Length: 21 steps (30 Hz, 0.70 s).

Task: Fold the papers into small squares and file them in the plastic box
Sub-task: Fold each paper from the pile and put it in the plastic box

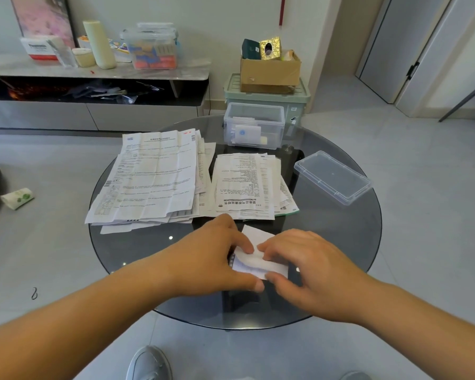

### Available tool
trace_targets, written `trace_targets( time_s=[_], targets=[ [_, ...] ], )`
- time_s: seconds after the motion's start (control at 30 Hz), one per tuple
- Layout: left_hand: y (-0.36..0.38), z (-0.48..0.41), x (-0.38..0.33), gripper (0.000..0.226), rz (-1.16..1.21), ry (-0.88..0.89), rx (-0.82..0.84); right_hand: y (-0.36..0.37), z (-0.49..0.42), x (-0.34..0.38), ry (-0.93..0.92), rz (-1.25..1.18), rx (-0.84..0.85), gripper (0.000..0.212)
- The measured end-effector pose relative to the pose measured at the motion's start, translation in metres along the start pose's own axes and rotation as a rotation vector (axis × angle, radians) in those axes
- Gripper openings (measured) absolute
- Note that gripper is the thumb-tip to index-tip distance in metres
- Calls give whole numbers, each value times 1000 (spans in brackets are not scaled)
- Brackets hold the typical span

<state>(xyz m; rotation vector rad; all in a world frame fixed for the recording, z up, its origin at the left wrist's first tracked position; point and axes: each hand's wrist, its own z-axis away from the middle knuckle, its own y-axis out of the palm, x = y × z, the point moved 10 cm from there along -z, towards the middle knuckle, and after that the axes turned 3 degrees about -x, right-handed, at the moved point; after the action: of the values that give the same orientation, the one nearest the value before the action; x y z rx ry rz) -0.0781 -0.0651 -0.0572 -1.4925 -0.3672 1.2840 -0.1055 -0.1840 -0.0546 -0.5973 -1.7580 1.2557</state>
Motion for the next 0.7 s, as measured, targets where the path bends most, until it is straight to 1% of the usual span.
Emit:
trace_targets(
  time_s=[0.07,0.13,0.23,0.3,0.37,0.43,0.47,0.5,0.6,0.67,0.7],
  targets=[
    [-2,0,-1,61,-53,51,-18,-1,-1,-6,36,-39,-6,35],
    [-3,-1,-4,59,-96,108,-43,-2,-1,-12,73,-100,-18,32],
    [-3,-1,-11,48,-164,190,-56,-3,-1,-19,124,-203,-20,22],
    [-4,0,-14,37,-179,233,-78,-5,-1,-22,146,-250,-28,20],
    [-7,1,-16,28,-169,261,-116,-7,1,-26,167,-274,-22,30],
    [-9,3,-17,27,-164,267,-138,-6,3,-26,160,-245,11,46],
    [-9,3,-17,27,-168,270,-149,-6,3,-24,140,-211,22,48],
    [-9,4,-18,27,-175,268,-167,-7,3,-21,115,-177,20,43],
    [-13,4,-18,21,-179,226,-236,-14,0,-18,104,-135,-63,18],
    [-16,2,-18,17,-178,189,-275,-14,-3,-23,155,-140,-82,12],
    [-15,0,-17,16,-178,165,-283,-12,-5,-27,190,-142,-82,14]
  ],
)
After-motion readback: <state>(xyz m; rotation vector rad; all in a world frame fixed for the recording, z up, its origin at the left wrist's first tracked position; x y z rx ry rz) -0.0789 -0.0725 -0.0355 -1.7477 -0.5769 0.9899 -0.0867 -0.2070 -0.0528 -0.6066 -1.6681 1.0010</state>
